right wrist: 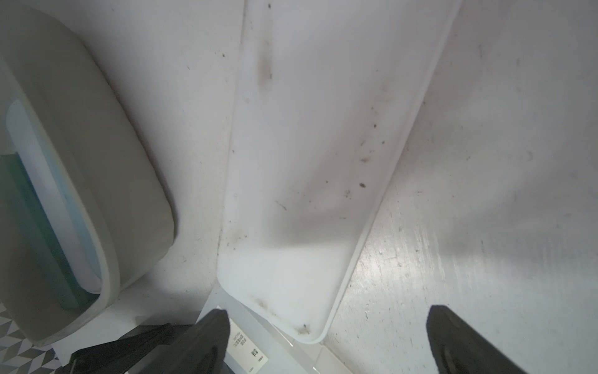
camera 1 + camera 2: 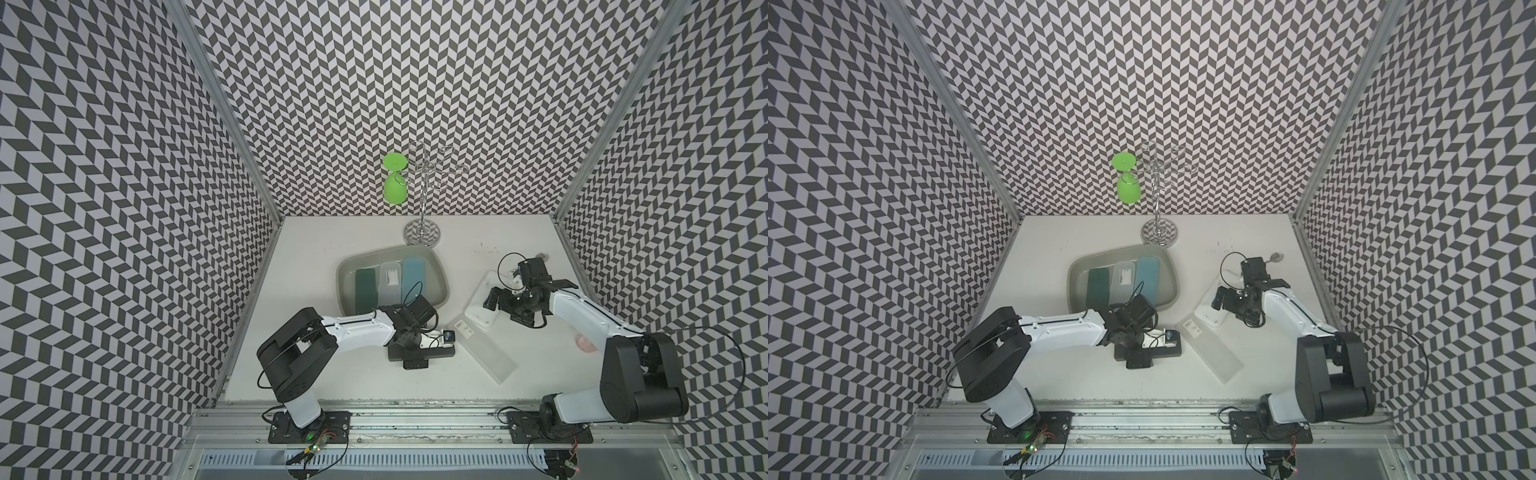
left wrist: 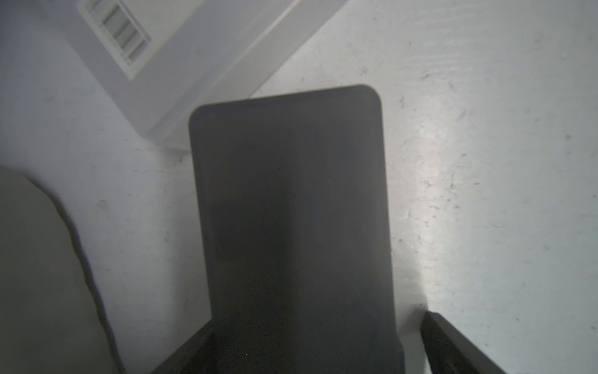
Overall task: Put the pencil case into the storage box
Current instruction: Pick up the pencil case from the center of the board, then place the pencil case at the storage box.
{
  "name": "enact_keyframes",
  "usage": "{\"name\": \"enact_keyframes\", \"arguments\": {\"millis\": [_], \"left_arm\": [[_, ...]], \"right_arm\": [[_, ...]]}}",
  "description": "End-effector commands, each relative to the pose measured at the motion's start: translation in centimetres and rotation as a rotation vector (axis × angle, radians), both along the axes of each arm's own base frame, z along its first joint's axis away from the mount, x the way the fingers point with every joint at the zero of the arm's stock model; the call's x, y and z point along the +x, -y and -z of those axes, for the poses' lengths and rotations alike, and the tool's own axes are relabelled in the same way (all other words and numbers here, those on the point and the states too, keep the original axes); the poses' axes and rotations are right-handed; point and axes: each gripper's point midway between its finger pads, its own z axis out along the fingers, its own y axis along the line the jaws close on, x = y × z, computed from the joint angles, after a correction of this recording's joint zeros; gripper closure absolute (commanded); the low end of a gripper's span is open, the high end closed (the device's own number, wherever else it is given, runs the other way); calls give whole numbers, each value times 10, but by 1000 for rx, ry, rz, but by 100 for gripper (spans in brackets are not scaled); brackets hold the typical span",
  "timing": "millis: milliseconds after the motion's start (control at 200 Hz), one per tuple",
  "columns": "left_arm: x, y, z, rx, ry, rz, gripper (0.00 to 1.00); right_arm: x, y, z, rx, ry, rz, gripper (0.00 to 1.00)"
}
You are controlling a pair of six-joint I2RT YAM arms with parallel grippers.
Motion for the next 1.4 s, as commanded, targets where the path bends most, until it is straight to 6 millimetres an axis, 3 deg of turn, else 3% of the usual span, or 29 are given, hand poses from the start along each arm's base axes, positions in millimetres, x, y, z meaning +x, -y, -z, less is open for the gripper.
{"name": "enact_keyframes", "arguments": {"millis": [0, 195, 396, 516, 716, 871, 986, 1167, 1302, 1397], "left_arm": [[-4, 2, -4, -7, -14, -4, 9], [5, 2, -9, 2, 28, -27, 27], [14, 5, -24, 3, 57, -54, 26], [24, 15, -54, -46, 94, -78, 27], [39, 35, -126, -201, 159, -137, 27], [53, 36, -165, -284, 180, -198, 25], [85, 26, -182, -320, 199, -307, 25], [165, -4, -204, -371, 261, -586, 25], [220, -44, -191, -350, 273, -851, 24], [244, -76, -177, -370, 228, -1037, 25]], "right_arm": [[7, 2, -8, 11, 52, 14, 1], [8, 4, -6, 14, 55, 17, 0], [10, 7, -7, 16, 59, 20, 1], [13, 9, -9, 19, 66, 21, 1], [17, 12, -8, 29, 63, 21, 0], [23, 12, -9, 36, 69, 19, 1], [26, 11, -7, 47, 67, 18, 0], [30, 10, -4, 53, 63, 9, 1], [32, 9, -2, 55, 60, 2, 1], [33, 10, -2, 55, 60, -1, 0]]}}
